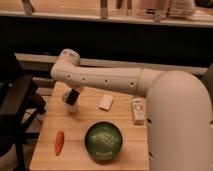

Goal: Place the eraser in the ceramic cup

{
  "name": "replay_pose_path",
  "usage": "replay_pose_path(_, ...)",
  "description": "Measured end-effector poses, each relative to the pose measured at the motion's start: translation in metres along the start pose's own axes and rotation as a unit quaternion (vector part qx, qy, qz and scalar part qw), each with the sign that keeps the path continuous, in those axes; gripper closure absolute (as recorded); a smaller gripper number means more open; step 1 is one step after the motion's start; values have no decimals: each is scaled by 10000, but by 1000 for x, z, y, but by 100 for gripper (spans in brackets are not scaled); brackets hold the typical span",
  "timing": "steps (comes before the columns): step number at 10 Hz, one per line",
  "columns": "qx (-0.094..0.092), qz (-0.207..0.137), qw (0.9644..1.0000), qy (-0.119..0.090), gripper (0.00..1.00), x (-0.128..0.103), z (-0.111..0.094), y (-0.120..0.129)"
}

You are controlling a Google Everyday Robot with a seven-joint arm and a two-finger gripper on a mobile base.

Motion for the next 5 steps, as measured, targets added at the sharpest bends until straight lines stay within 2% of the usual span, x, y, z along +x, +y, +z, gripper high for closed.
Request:
replay_pose_path(1, 0, -9, 10000, 9, 42, 0, 0, 0)
replay_pose_path(3, 1, -17, 10000, 45, 22, 1, 1, 1)
replay_pose_path(5, -4, -11, 10000, 42, 20, 1, 1, 0)
